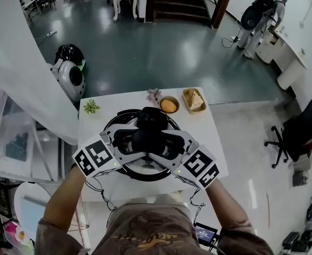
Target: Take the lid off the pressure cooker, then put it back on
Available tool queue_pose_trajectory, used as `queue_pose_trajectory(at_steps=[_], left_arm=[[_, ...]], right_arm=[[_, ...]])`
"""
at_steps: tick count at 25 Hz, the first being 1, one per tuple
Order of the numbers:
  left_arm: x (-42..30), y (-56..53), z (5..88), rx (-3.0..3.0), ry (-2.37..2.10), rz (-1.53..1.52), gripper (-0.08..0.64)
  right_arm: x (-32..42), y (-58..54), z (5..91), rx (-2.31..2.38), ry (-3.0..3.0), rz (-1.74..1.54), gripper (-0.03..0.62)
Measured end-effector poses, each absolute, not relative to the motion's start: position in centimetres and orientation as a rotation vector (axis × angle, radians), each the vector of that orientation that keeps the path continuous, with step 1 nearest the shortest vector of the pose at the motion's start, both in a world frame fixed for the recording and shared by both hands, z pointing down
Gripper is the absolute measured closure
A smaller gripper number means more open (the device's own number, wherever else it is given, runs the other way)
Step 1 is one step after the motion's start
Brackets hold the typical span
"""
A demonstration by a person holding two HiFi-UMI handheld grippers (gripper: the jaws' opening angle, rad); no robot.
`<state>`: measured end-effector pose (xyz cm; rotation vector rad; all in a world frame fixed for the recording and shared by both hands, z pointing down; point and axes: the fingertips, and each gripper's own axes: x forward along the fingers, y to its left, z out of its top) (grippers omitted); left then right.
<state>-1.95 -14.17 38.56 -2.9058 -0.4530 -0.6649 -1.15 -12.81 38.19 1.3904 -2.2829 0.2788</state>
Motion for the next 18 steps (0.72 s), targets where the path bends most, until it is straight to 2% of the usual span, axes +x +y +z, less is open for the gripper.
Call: queue_pose_trajectory(at_steps=[18], left_arm=[[-3.2, -17.7, 40.0, -2.816, -0.620, -0.707, 0.285]], right_arm=[[-2.6, -16.3, 39.9, 1.537, -2.249, 0.408, 0.325]])
